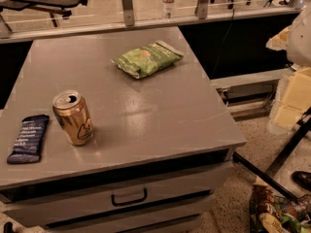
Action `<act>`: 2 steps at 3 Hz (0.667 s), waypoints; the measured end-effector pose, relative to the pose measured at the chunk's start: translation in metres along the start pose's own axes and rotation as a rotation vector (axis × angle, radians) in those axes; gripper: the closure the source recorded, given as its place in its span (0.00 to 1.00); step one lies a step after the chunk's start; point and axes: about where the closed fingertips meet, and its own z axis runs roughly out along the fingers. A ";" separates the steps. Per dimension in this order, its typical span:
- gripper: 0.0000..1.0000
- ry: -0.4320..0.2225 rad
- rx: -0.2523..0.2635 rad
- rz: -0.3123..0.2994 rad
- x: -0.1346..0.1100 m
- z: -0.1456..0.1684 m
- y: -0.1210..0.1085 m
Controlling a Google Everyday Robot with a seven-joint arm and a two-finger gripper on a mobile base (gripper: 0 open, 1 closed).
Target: Pick orange can
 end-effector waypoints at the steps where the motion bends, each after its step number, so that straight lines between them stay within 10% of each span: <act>1: 0.00 -0.001 0.000 0.000 0.000 0.000 0.000; 2: 0.00 -0.016 0.004 -0.005 -0.004 -0.001 -0.001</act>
Offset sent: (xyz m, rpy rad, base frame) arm 0.0029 0.0074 -0.0016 0.0307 0.0024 0.0211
